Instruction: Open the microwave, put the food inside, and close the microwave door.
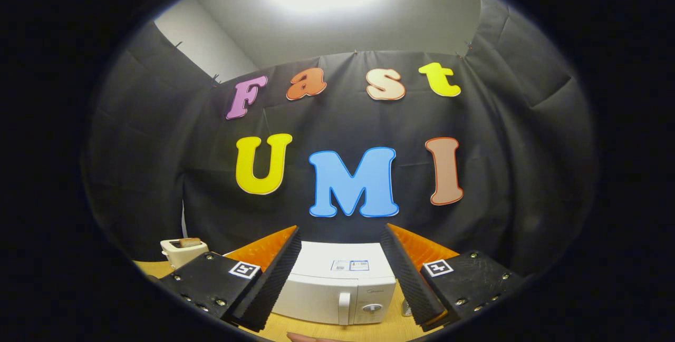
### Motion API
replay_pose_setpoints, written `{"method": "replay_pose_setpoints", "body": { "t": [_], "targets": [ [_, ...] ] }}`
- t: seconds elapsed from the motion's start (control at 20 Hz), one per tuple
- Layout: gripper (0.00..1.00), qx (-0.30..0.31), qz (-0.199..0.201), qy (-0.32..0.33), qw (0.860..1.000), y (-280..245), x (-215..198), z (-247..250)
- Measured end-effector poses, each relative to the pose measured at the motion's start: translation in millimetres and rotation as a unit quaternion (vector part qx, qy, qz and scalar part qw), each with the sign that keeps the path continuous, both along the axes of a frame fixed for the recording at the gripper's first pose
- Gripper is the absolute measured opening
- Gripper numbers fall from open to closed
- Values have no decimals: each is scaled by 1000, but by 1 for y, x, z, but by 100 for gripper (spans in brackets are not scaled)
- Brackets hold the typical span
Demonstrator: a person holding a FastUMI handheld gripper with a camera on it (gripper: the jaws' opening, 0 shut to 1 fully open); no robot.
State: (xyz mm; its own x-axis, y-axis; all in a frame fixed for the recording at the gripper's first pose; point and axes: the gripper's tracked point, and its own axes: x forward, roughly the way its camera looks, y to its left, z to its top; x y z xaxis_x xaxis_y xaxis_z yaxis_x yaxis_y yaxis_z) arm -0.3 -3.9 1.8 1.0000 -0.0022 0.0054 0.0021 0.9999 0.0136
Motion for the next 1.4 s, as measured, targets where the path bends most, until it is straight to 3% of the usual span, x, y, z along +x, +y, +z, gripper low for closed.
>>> {"method": "replay_pose_setpoints", "body": {
  "t": [0.55, 0.95, 1.2, 1.4],
  "targets": [
    [97, -10, -11, 15, 1000, -2, -13, -9],
    [97, -16, 4, 73, 997, -11, -75, -108],
    [97, -27, 82, 74, 994, -3, -111, -161],
    [97, -48, 206, 124, 969, 9, -149, -207]
  ]
}}
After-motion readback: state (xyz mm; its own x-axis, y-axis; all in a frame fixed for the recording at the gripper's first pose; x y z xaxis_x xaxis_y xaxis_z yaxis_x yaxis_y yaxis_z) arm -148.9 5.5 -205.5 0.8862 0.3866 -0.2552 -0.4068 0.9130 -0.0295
